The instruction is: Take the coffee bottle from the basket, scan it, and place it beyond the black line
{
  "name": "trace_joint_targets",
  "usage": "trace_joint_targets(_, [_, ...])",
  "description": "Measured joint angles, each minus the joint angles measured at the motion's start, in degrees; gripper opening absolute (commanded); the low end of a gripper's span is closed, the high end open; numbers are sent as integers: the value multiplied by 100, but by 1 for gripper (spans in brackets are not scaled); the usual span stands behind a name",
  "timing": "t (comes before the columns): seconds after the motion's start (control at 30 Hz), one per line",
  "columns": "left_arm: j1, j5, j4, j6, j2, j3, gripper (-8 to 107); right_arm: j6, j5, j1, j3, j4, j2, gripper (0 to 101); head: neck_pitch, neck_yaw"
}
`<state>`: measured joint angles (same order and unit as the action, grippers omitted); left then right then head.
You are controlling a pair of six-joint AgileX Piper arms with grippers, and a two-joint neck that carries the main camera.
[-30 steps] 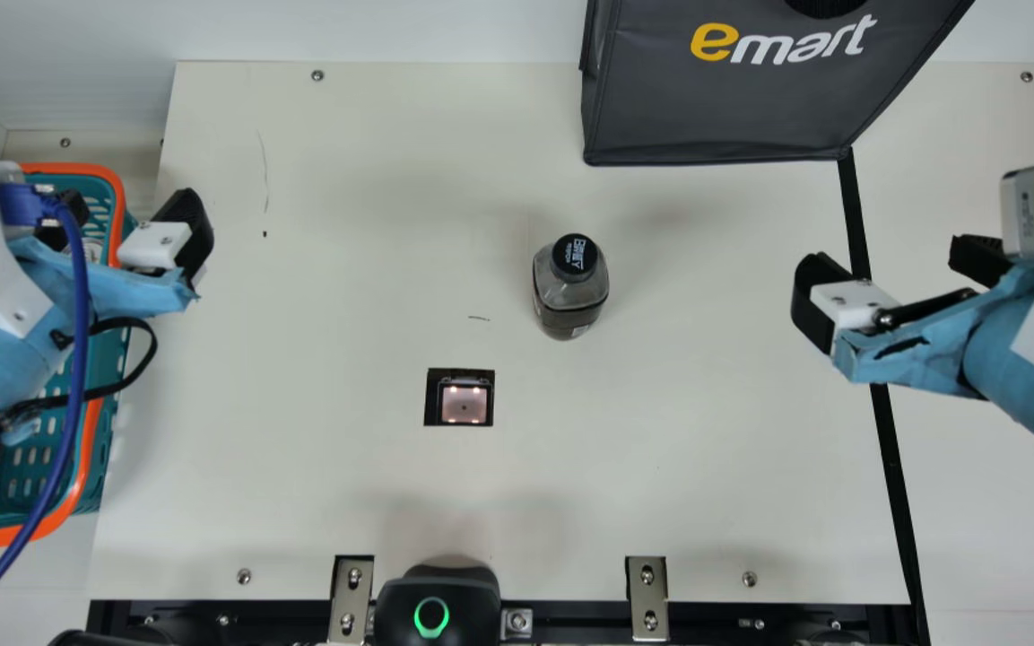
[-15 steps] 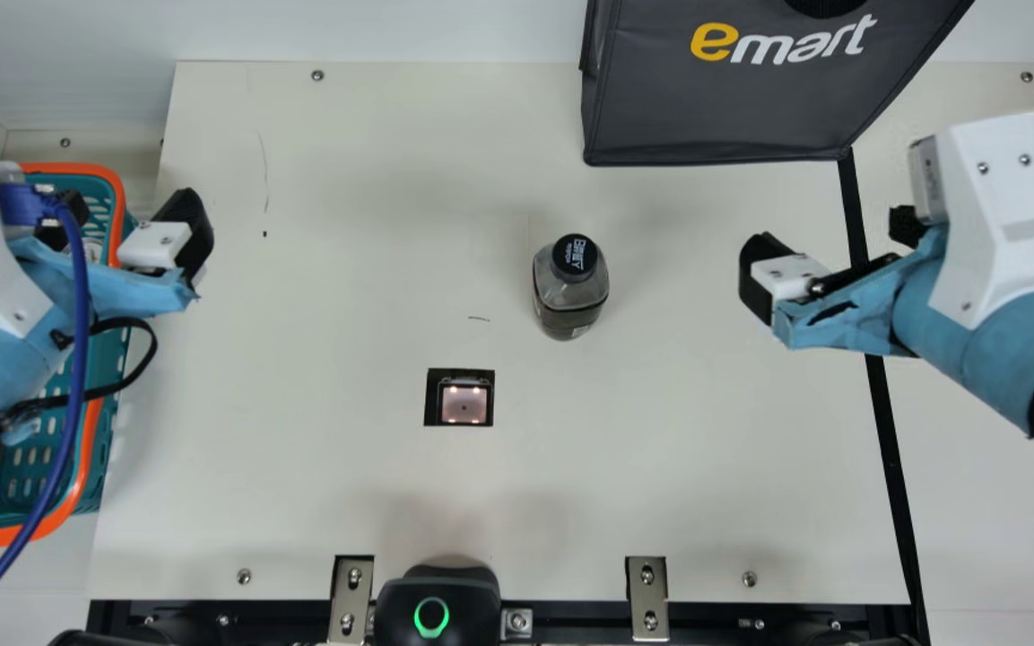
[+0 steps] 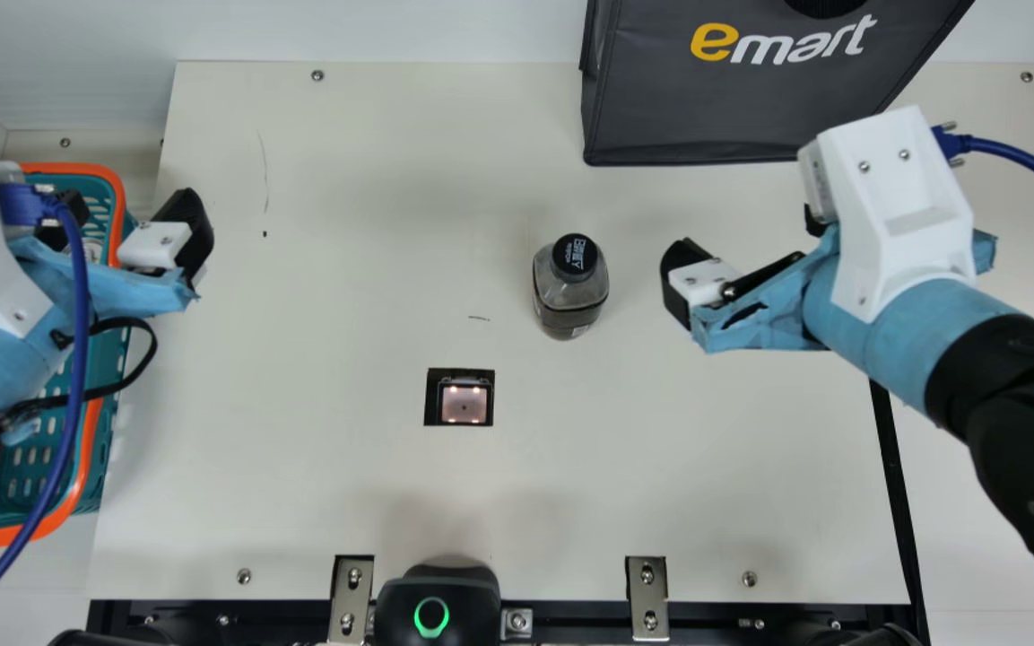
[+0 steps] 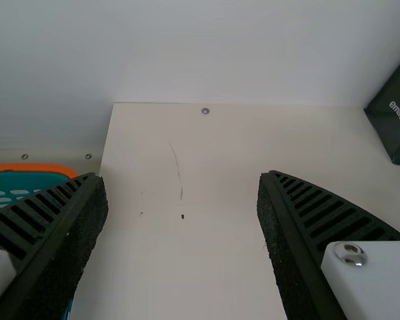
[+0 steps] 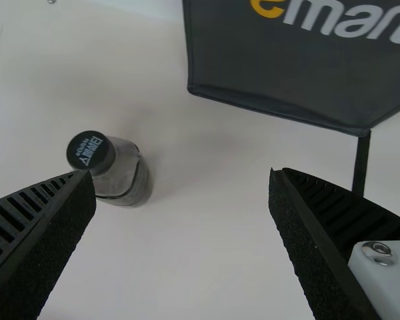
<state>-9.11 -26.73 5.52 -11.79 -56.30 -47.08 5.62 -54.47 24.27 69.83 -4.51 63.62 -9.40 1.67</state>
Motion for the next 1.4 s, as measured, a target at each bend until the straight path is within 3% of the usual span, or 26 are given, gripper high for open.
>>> trace_joint_targets(0.5, [0, 0, 0, 0, 0, 0, 90, 433, 147, 787, 32, -257, 379, 91, 0, 0])
trace_joint_targets(1.4, [0, 0, 0, 0, 0, 0, 90, 624, 780, 1243, 45, -294, 1518, 91, 0, 0])
